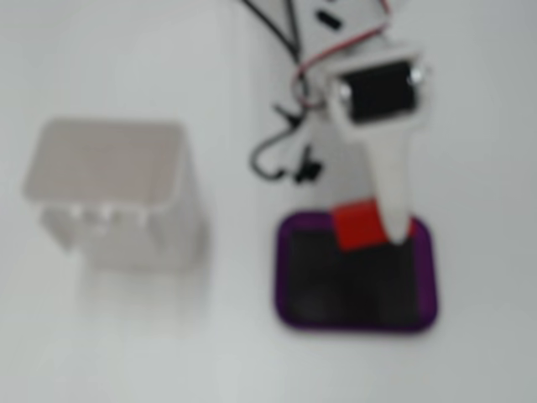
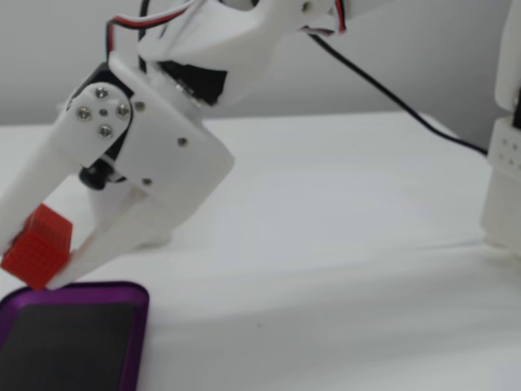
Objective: Pick up the cube and place it in the box.
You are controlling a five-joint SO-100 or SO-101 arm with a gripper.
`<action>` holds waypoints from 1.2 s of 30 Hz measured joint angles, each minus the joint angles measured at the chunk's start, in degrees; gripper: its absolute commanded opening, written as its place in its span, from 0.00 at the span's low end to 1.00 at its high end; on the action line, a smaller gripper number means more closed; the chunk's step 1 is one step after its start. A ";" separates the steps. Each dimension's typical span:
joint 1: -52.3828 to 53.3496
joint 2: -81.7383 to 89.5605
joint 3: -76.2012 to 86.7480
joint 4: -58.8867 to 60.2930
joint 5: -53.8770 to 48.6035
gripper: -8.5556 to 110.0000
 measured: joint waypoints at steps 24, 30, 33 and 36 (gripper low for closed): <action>0.62 0.00 -0.53 6.42 0.00 0.14; 0.62 4.92 -0.53 6.42 0.00 0.19; 0.62 7.21 -0.53 7.47 0.00 0.19; 0.62 8.96 -0.53 10.46 0.00 0.19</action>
